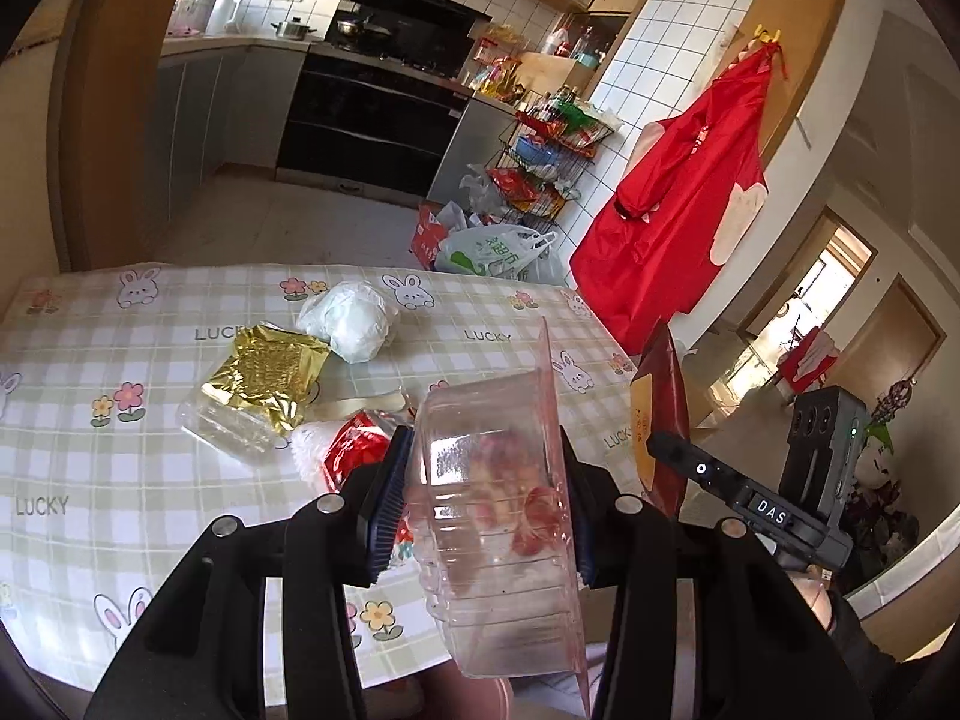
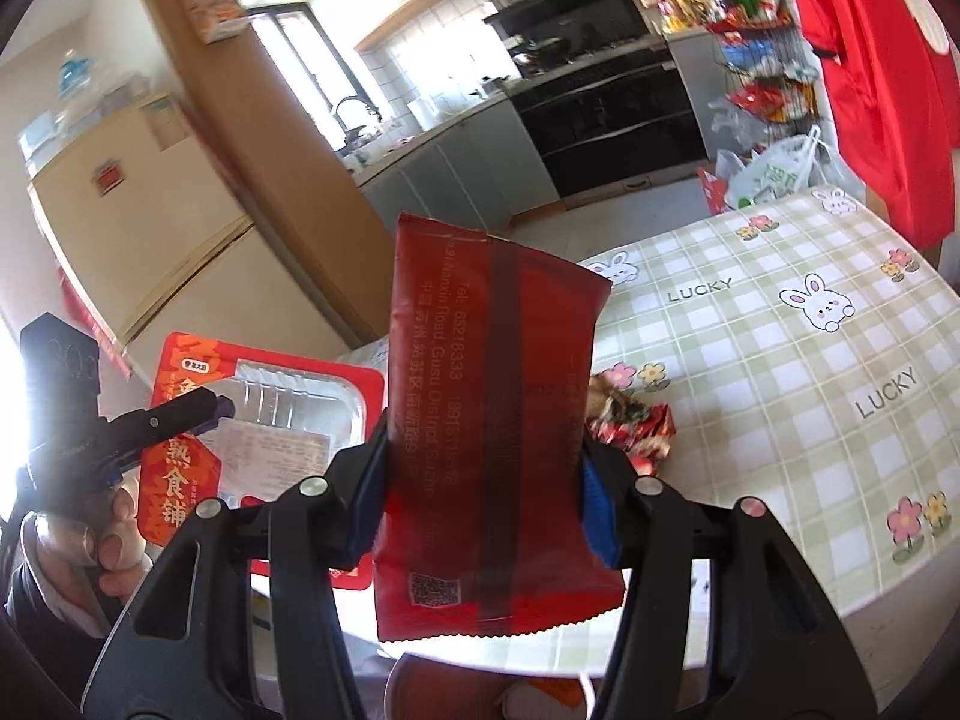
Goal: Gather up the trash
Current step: 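Carry the red snack box over the pink bucket with the right tool and release it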
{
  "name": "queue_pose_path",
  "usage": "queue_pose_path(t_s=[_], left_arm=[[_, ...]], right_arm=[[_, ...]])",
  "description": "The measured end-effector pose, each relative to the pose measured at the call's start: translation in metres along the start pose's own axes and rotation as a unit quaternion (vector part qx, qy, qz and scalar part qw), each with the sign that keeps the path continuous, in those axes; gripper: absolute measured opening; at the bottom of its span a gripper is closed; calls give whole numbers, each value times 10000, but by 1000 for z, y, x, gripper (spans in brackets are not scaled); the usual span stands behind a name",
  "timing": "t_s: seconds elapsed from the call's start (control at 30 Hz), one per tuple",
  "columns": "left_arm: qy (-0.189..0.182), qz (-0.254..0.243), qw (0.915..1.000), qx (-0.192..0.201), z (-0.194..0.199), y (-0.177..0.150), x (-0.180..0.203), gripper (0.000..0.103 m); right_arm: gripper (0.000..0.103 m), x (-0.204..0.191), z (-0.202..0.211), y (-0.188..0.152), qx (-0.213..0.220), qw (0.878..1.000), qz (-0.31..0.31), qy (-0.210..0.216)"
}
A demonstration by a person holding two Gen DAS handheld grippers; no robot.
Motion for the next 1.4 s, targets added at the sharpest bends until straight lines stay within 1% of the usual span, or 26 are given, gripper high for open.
queue_pose_path(t_s=[0.13, 0.3, 0.4, 0.5, 0.53, 0.63, 0.73, 0.8, 0.83, 0.87, 0.93, 0.97, 1.0, 1.07, 1.1, 1.17, 1.27, 1.33, 1.4], left_arm=[[38, -275, 9996, 50, 25, -45, 4, 44], [-150, -122, 9998, -41, 35, -109, -3, 44], [-179, 20, 9996, -224, 30, -149, -9, 44], [-1, 72, 9987, -508, 12, -181, -15, 44], [42, 98, 9981, -613, 4, -190, -16, 44], [14, 187, 9966, -800, -14, -207, -22, 44], [8, 184, 9952, -958, -30, -215, -23, 45], [80, 174, 9943, -1049, -40, -217, -22, 45], [89, 176, 9941, -1065, -43, -217, -22, 52], [63, 187, 9943, -1050, -45, -217, -20, 63], [43, 229, 9953, -940, -45, -213, -19, 76], [53, 251, 9957, -885, -44, -211, -18, 80], [136, 261, 9957, -881, -42, -209, -20, 81], [426, 323, 9956, -775, -33, -203, -23, 85], [522, 418, 9958, -632, -24, -199, -27, 87], [720, 626, 9949, -339, -7, -194, -36, 94], [1172, 723, 9905, 7, 18, -189, -47, 96], [1523, 726, 9855, 159, 32, -188, -55, 96], [1728, 760, 9816, 274, 44, -186, -63, 97]], right_arm=[[55, -18, 16, -28, -41, 10000, 62, 53], [55, -31, 24, -57, -224, 9997, 118, 10], [55, -36, 26, -70, -310, 9994, 134, -2], [55, -40, 26, -79, -380, 9991, 190, -38], [55, -41, 25, -83, -401, 9990, 201, -50], [55, -42, 26, -87, -434, 9988, 199, -78], [55, -42, 28, -90, -434, 9988, 203, -112], [55, -40, 29, -91, -441, 9987, 201, -130], [55, -39, 29, -92, -441, 9987, 196, -139], [55, -39, 29, -93, -435, 9988, 191, -143], [55, -39, 28, -95, -431, 9987, 227, -163], [55, -39, 27, -98, -468, 9983, 285, -218], [55, -40, 26, -100, -506, 9979, 318, -248], [55, -40, 22, -106, -593, 9973, 350, -246], [55, -40, 21, -108, -626, 9971, 351, -237], [55, -41, 17, -114, -710, 9965, 366, -229], [55, -42, 6, -127, -919, 9945, 427, -246], [55, -44, -3, -137, -1085, 9928, 440, -250], [56, -46, -11, -143, -1221, 9911, 466, -240]])
Point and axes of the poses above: each gripper's, at about its wrist camera, not at the fingertips, and z roughly against the way its jaws point, x to its right, y to its top, the point moved 5 cm from there along -z, roughly the way its jaws point, and after that the axes turned 9 degrees about -x, right-handed, at the moved point
